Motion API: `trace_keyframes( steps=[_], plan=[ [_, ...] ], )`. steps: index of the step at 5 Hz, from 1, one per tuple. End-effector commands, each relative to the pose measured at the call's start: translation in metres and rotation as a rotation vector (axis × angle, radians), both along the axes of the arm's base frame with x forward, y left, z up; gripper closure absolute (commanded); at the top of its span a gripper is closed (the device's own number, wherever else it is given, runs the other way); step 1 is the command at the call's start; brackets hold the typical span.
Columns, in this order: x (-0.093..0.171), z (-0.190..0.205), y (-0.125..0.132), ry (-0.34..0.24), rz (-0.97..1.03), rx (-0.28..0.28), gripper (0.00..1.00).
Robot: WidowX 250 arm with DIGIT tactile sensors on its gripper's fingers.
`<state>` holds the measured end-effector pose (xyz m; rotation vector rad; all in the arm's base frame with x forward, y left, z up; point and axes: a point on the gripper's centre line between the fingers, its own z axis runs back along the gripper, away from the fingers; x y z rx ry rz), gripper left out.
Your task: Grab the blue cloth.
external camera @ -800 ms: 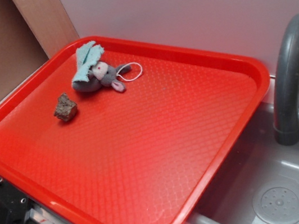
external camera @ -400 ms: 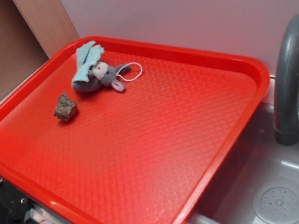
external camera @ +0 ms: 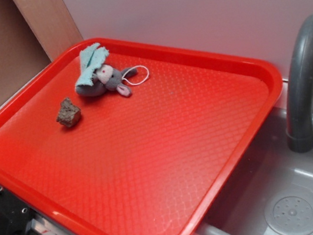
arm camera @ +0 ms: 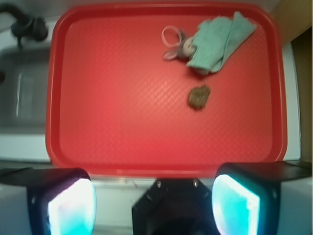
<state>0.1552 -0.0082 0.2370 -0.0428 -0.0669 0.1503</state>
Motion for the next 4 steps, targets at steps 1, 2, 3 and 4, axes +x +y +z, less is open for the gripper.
trace_keyframes(
  steps=[1,2,3,4],
  plan=[
    [0.077,-0.018,0.055,-0.020,0.339,0.081,0.00],
    [0.115,-0.054,0.077,0.020,0.430,0.135,0.00],
    [0.138,-0.084,0.092,0.050,0.473,0.192,0.00],
    [0.148,-0.116,0.096,0.087,0.528,0.276,0.00]
  ],
)
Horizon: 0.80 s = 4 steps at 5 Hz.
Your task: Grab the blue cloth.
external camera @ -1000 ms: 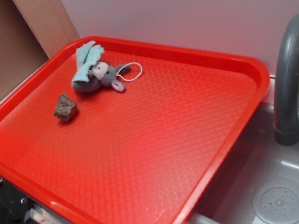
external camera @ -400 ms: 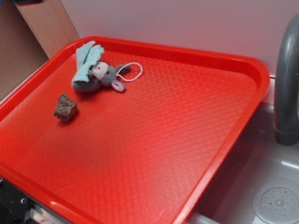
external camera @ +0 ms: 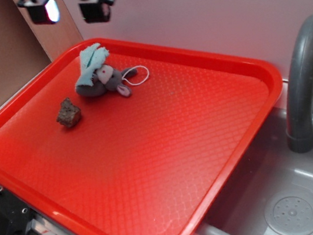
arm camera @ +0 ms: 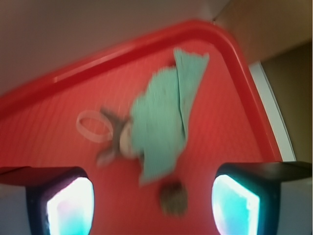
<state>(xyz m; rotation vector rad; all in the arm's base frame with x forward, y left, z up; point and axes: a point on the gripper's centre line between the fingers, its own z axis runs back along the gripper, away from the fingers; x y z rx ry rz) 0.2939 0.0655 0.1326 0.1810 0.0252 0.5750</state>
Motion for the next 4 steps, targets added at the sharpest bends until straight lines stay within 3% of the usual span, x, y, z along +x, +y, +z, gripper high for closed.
trace_keyframes(
  steps=[1,2,4],
  plan=[
    [0.009,-0.039,0.028,0.034,0.144,0.181,0.00],
    [0.006,-0.066,0.030,0.089,0.160,0.224,0.00],
    [0.007,-0.083,0.021,0.112,0.164,0.219,0.00]
  ],
)
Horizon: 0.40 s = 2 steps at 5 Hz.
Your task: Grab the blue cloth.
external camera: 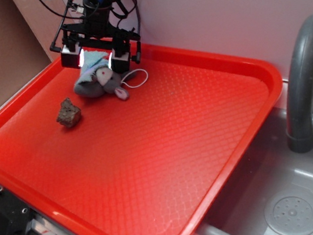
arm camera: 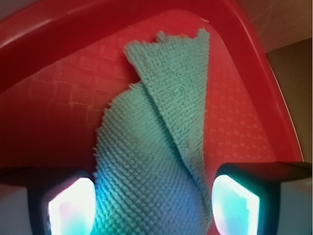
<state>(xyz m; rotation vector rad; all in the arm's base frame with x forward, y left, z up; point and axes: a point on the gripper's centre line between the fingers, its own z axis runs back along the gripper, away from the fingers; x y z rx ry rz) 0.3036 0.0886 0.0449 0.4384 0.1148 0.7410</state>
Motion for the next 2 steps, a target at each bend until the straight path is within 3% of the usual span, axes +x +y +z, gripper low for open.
trace_keyframes(
  steps=[1,2],
  plan=[
    [-0.0063,0.0022,-0.0013,-0.044,-0.014,-0.002,1.00],
    [-0.0059,0.0057,-0.0030,-0.035,-0.039,0.036,1.00]
  ],
)
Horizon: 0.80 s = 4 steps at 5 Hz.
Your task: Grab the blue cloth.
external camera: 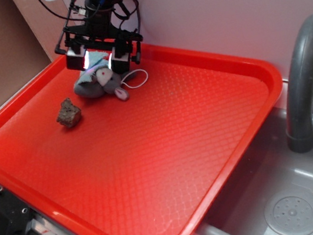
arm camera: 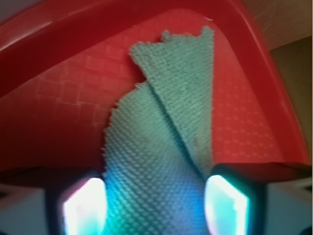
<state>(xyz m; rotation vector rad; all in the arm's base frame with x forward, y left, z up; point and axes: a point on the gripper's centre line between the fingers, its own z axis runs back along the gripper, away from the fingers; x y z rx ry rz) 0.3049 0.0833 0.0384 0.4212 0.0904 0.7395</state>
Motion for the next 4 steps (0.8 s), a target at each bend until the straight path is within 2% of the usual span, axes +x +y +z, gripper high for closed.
trace_keyframes(
  steps=[1,2,3,4],
  plan=[
    [-0.009,0.014,0.000,-0.010,-0.042,0.056,1.00],
    [-0.015,0.064,-0.010,-0.056,-0.030,0.039,1.00],
    [-0.028,0.113,-0.024,-0.164,-0.031,-0.032,1.00],
    [-0.047,0.162,-0.031,-0.231,-0.063,-0.158,1.00]
  ],
)
